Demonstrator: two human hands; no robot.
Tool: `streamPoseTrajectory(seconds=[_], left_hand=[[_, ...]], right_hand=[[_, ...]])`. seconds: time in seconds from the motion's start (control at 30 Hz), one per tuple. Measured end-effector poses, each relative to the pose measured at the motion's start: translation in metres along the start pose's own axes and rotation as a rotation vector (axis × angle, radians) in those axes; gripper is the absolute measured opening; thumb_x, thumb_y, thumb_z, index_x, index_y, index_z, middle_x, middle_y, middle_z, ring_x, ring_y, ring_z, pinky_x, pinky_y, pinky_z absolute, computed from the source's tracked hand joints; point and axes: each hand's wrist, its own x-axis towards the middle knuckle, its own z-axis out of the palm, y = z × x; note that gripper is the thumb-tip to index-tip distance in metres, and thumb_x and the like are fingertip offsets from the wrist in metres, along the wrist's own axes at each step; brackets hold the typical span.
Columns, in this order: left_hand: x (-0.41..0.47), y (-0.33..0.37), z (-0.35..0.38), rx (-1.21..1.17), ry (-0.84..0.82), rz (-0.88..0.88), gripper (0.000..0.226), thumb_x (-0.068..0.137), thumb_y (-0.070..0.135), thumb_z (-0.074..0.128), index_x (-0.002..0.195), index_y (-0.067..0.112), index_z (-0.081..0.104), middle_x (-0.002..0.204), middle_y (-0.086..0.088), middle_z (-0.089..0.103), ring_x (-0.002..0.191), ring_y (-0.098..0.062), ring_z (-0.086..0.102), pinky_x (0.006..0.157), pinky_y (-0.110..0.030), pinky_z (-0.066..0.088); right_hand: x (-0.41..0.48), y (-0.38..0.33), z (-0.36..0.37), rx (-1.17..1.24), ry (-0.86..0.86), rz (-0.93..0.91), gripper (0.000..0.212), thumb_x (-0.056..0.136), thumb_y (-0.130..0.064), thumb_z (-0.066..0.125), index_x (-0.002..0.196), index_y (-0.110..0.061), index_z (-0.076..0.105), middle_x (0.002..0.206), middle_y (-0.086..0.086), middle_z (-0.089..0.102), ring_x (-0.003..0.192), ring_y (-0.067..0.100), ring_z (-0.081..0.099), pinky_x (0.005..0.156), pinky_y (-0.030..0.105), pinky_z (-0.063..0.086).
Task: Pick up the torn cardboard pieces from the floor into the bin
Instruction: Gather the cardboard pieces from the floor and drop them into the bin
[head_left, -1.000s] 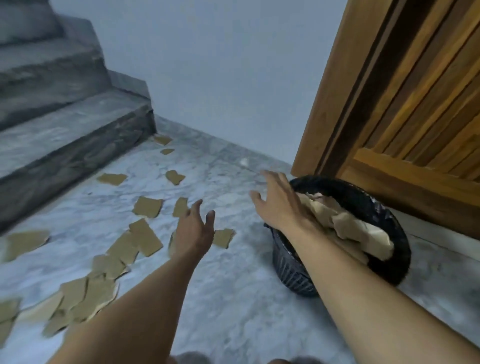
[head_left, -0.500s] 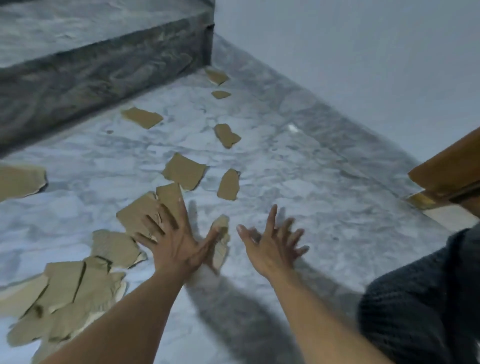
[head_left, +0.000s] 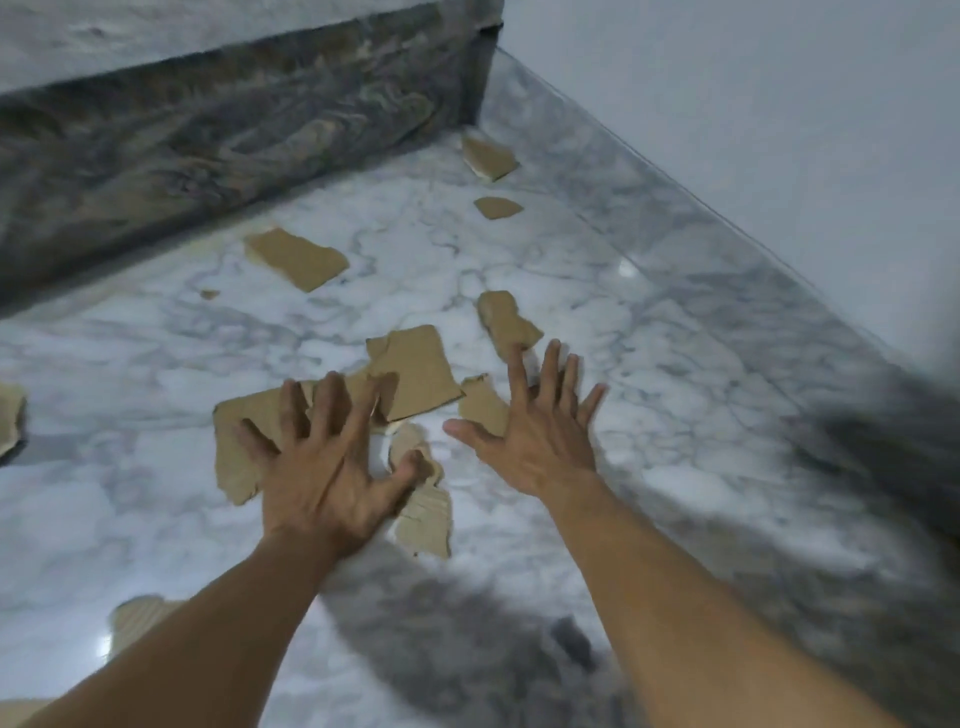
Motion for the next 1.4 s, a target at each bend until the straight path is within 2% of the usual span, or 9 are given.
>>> streamPoseTrajectory(seconds=[0.17,0.3,0.47,0.6,0.77,1.03,1.13,1.23,1.4], left_hand=[[0.029,0.012,-0.004,-0.044,0.023,-0.166,0.072,0.083,0.080,0.025,0.143,0.042,0.035,0.154,-0.007,0.021,0.146,-0.041,0.012,0.108,-0.079,0.009],[0.056,0.020,-0.003,-0.065,0.023,-0.309,0.062,0.090,0.071,0.028,0.130,0.026,0.041,0.153,-0.008,0.022,0.144,-0.046,0.012,0.105,-0.084,0.011],[0.063,0.025,-0.006,-0.069,0.048,-0.319,0.054,0.095,0.056,0.030,0.148,0.047,0.022,0.151,-0.011,0.024,0.141,-0.047,0.015,0.104,-0.084,0.012],[0.065,0.022,-0.005,-0.099,0.027,-0.337,0.063,0.090,0.060,0.027,0.152,0.052,0.023,0.159,-0.012,0.024,0.147,-0.043,0.012,0.108,-0.081,0.007],[0.068,0.023,-0.005,-0.127,-0.002,-0.356,0.067,0.087,0.062,0.025,0.154,0.051,0.023,0.166,-0.006,0.016,0.151,-0.041,0.005,0.110,-0.080,0.002],[0.069,0.022,-0.001,-0.125,0.007,-0.362,0.068,0.088,0.058,0.031,0.155,0.046,0.028,0.166,-0.006,0.022,0.153,-0.040,0.008,0.109,-0.081,0.004],[0.069,0.021,0.000,-0.111,-0.006,-0.356,0.068,0.088,0.059,0.032,0.154,0.045,0.030,0.167,-0.006,0.023,0.153,-0.041,0.010,0.108,-0.082,0.006],[0.069,0.020,0.001,-0.108,-0.009,-0.355,0.070,0.089,0.066,0.030,0.156,0.045,0.029,0.168,-0.005,0.018,0.154,-0.040,0.006,0.109,-0.081,0.004],[0.068,0.021,-0.001,-0.107,0.016,-0.343,0.070,0.090,0.068,0.034,0.153,0.038,0.038,0.167,-0.008,0.023,0.153,-0.042,0.011,0.109,-0.081,0.007]], right_hand=[[0.054,-0.005,-0.013,-0.045,-0.034,-0.125,0.121,0.061,-0.105,0.026,0.150,-0.043,-0.028,0.164,0.000,-0.027,0.149,0.032,-0.028,0.112,0.070,-0.016],[0.098,-0.009,-0.023,-0.059,0.096,-0.197,0.083,0.084,-0.086,0.029,0.147,-0.032,0.023,0.149,0.012,0.023,0.144,0.038,0.013,0.111,0.076,-0.002],[0.166,-0.027,-0.035,-0.053,0.088,-0.152,0.079,0.096,-0.070,0.029,0.148,-0.011,0.026,0.166,0.009,0.002,0.153,0.028,-0.010,0.113,0.071,-0.010],[0.205,-0.036,-0.042,-0.111,0.294,-0.168,0.078,0.088,-0.074,0.044,0.139,-0.016,0.037,0.140,0.010,0.040,0.131,0.035,0.034,0.109,0.061,0.022],[0.249,-0.044,-0.059,-0.137,0.196,-0.171,0.098,0.075,-0.092,0.034,0.144,-0.022,0.030,0.167,0.014,0.000,0.153,0.032,-0.010,0.113,0.068,-0.014],[0.308,-0.053,-0.078,-0.091,0.050,-0.101,0.124,0.067,-0.100,0.025,0.157,-0.028,-0.021,0.167,0.010,-0.017,0.152,0.036,-0.018,0.113,0.071,-0.008],[0.313,-0.056,-0.079,-0.076,0.081,-0.084,0.123,0.068,-0.099,0.027,0.159,-0.026,-0.011,0.167,0.011,0.004,0.152,0.040,0.003,0.116,0.068,0.002],[0.309,-0.055,-0.078,-0.123,0.180,-0.085,0.112,0.070,-0.098,0.028,0.153,-0.022,0.026,0.152,0.015,0.027,0.141,0.038,0.021,0.116,0.064,0.009],[0.282,-0.085,-0.057,-0.045,0.132,-0.249,0.078,0.093,-0.072,0.035,0.149,-0.018,0.026,0.167,0.009,0.014,0.154,0.030,0.000,0.117,0.066,-0.006]])
